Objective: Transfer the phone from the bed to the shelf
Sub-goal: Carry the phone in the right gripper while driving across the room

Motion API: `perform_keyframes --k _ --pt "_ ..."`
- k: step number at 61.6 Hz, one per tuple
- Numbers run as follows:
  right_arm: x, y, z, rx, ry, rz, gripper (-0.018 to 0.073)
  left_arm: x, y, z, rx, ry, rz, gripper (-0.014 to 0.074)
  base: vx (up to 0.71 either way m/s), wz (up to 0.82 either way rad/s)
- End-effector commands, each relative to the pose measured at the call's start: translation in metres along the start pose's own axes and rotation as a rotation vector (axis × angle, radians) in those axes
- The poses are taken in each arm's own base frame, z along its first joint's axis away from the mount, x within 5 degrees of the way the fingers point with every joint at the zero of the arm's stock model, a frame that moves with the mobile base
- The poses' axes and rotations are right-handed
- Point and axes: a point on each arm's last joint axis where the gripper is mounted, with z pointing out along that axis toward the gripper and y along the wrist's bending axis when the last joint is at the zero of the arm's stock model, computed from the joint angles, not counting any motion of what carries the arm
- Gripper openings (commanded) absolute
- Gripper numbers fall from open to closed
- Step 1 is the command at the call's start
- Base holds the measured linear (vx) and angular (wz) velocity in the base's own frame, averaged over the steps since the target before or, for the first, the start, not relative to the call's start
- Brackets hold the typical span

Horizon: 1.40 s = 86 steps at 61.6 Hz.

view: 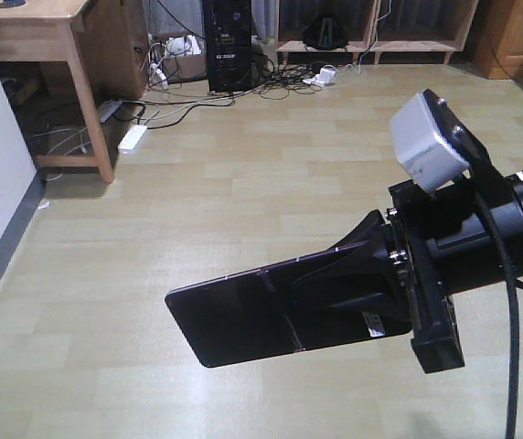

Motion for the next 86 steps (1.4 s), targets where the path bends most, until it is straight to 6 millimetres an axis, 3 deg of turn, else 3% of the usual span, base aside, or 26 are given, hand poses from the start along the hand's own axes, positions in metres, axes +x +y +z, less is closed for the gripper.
perform_keyframes --k 1,86 --pt "-0.0135 0.0157 -0.0086 -0.071 -0.074 -0.018 -0.0002 -0.0154 0.0 -0.0022 0.004 -0.104 -0.019 0.0001 0.41 -0.01" --pt "-0.0135 0.0158 -0.0086 -0.071 -0.073 -0.018 -0.0002 -0.0154 0.0 -0.0022 0.004 -0.104 -0.019 0.0001 0.41 -0.05"
